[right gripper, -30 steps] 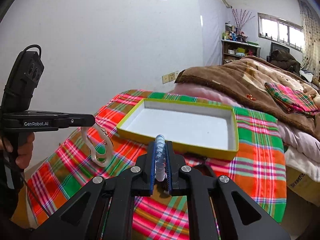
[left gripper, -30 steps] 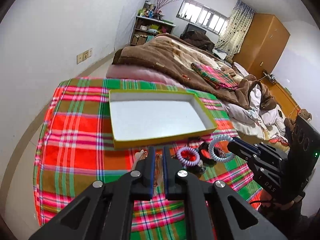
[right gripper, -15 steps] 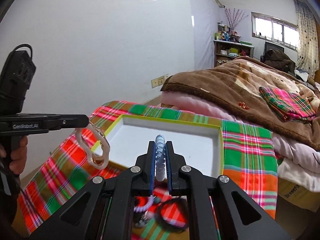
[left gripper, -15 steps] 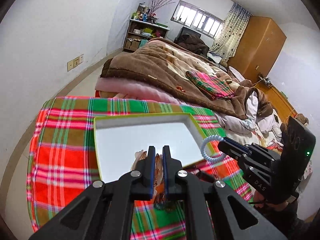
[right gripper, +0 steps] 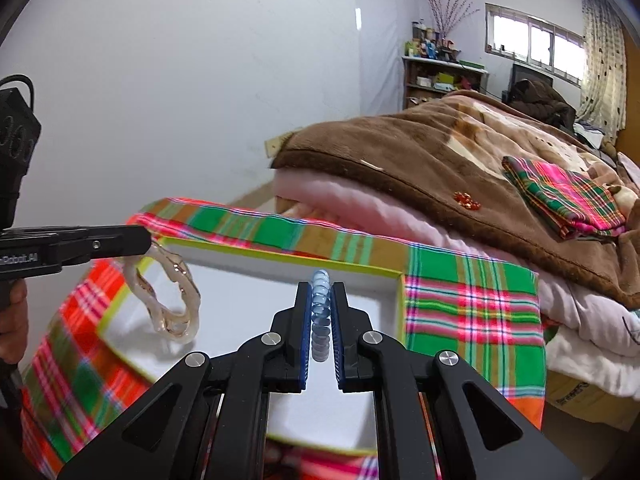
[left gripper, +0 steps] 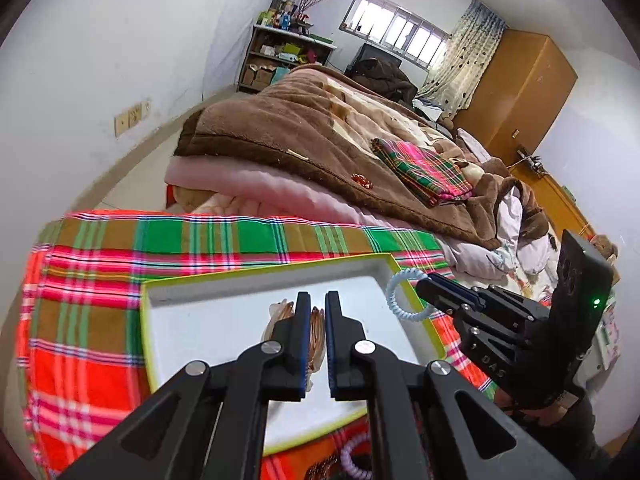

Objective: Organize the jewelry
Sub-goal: 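Carry the claw clip with the left gripper while the right gripper carries the blue coil to the box, then lower the claw clip into the box and open the left gripper while the right gripper releases the blue coil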

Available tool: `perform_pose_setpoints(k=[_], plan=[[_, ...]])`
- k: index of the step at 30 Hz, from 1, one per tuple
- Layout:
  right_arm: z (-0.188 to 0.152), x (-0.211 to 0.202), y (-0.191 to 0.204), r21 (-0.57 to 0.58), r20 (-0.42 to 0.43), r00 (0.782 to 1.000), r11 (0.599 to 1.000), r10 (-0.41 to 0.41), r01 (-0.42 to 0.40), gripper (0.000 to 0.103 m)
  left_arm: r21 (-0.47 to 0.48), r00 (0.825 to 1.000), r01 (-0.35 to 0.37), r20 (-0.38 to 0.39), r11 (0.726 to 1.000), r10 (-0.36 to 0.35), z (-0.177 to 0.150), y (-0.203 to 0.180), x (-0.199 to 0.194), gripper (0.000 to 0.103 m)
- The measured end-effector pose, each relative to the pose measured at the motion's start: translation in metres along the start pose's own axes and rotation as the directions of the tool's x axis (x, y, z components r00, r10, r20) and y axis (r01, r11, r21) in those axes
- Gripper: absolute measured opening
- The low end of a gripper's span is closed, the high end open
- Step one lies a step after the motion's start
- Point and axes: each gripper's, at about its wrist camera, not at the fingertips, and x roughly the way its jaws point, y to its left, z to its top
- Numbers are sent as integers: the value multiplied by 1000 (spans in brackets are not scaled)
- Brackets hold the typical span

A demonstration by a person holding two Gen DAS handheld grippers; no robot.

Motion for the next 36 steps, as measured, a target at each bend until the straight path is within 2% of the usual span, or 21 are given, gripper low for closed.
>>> perform_pose_setpoints(k=[6, 10, 15, 20, 31, 36], plan=[[5, 21, -5, -20, -36, 998, 999, -45, 44, 10, -32, 1000, -11, -7, 999, 11, 9, 13, 19, 7], [5, 33, 1, -72, -54, 996, 995, -75, 71, 10, -42, 1000, -27, 13, 999, 27, 10, 23, 16, 8], [1, 43, 13, -95, -74, 996, 995, -46, 39, 10, -33, 993, -113, 26, 993, 114, 9, 40, 10, 8], [-3, 52, 27, -124, -91, 995, 992, -27, 16, 10, -55, 989, -149, 8, 987, 150, 3, 60, 11, 8], [-8, 65, 37, -143, -122, 992, 990, -18, 0, 10, -95, 989, -143, -44, 985, 139, -13, 77, 25, 8], [-10, 72, 38, -129, -159, 987, 991, 19, -40, 10, -96, 989, -141, -51, 985, 137, -14, 77, 27, 8]])
